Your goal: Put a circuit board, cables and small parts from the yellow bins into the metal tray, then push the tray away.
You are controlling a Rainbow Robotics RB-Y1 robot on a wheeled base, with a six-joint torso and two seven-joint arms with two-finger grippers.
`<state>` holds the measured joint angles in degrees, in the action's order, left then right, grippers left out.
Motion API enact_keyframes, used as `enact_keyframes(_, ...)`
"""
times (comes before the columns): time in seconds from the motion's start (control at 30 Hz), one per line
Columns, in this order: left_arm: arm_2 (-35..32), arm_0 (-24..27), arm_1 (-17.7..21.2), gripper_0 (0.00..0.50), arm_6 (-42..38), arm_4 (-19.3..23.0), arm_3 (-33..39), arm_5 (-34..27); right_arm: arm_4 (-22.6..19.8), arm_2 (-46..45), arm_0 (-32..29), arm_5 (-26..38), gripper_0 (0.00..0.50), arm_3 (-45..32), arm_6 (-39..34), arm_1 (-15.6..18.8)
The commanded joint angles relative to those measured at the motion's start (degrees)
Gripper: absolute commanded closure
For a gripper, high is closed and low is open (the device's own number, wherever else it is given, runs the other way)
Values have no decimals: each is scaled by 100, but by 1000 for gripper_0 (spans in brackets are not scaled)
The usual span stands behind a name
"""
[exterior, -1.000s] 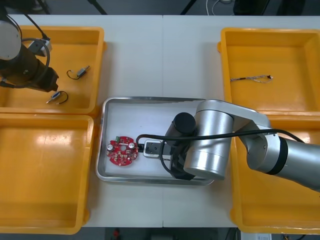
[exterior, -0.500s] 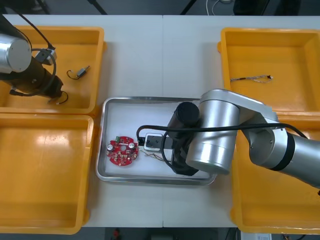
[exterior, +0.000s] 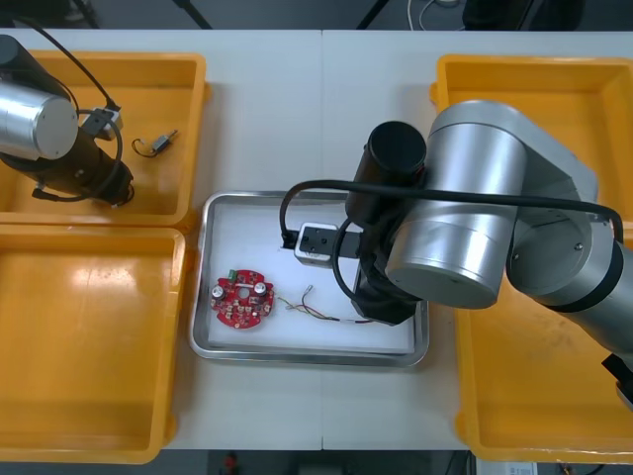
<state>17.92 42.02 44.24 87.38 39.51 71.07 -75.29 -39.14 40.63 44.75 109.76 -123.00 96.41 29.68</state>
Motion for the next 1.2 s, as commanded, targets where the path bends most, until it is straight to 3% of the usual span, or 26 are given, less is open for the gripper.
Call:
enact_keyframes(0.03, 80, 263, -21, 352, 728, 48, 4, 67, -50, -477, 139, 24, 0, -514, -263, -147)
enact_keyframes(0.07, 80, 254, -21, 500, 710, 48, 4, 67, -24, -565, 139, 24, 0, -611, -298, -138)
enact_keyframes(0.33, 28, 254, 23, 500, 561, 163, 4, 49, -85, -1233, -72, 24, 0, -927, -483, 134)
enact_keyframes(0.5, -377, 263, 50, 500, 534, 242, 74, -214, -129, -1830, -300, 24, 0, -945, -588, 345)
enact_keyframes(0.8, -1414, 421, 94, 500, 376, 198, 751, -1744, -129, -2780, -379, 24, 0, -734, -799, 635)
enact_keyframes(1.03, -1563, 430, 94, 500, -775, 303, 1770, -2702, 179, -3369, -379, 24, 0, -145, -922, 741)
enact_keyframes(1.2, -1546, 430, 41, 500, -1592, 672, 2429, -3203, 495, -3579, -370, 24, 0, 189, -984, 802)
